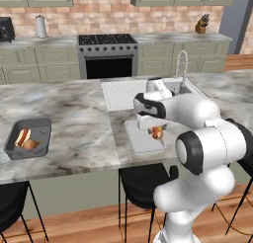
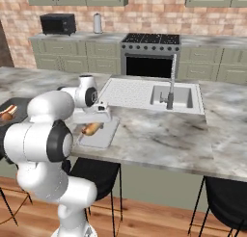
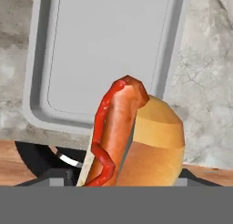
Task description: Place one cooked food and one vegetable from the large plate to each tupperware container.
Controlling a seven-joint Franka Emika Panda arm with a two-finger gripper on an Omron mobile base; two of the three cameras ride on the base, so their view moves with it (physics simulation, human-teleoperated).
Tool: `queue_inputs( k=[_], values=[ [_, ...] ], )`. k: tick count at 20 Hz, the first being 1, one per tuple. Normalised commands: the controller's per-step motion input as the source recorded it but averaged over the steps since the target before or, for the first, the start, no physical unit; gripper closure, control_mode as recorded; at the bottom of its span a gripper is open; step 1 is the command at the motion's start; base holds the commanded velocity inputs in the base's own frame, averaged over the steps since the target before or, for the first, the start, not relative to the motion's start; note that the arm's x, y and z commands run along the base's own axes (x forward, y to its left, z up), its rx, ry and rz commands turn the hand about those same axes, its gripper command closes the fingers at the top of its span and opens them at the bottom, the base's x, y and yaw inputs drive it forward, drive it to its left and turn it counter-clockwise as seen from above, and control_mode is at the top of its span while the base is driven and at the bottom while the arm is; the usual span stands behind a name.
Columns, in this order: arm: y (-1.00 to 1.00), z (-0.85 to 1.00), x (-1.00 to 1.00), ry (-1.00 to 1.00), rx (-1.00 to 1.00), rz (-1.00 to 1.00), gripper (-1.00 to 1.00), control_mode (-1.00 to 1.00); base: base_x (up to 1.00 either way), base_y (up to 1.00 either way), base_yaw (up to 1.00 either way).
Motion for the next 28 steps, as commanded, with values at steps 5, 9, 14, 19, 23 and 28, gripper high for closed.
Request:
queue_inputs(
  k=[5, 9, 14, 19, 23, 28],
  values=[
    [0.0, -0.33, 0.85, 0.11, 0.0, 0.02, 1.0, -1.0, 0.0, 0.0, 0.0],
    [0.0, -0.32, 0.72, 0.0, 0.0, 0.0, 1.0, -1.0, 0.0, 0.0, 0.0],
    [0.0, -0.66, 0.4, 0.0, -0.02, 0.0, 1.0, -1.0, 0.0, 0.0, 0.0],
    [-0.21, -0.32, 0.08, -0.02, 0.0, 0.0, 1.0, -1.0, 0.0, 0.0, 0.0],
    [-0.09, -0.04, 0.0, -0.03, 0.0, 0.02, 1.0, -1.0, 0.0, 0.0, 0.0],
    [0.0, 0.0, 0.0, -0.01, 0.0, 0.01, -1.0, -1.0, 0.0, 0.0, 0.0]
  ],
)
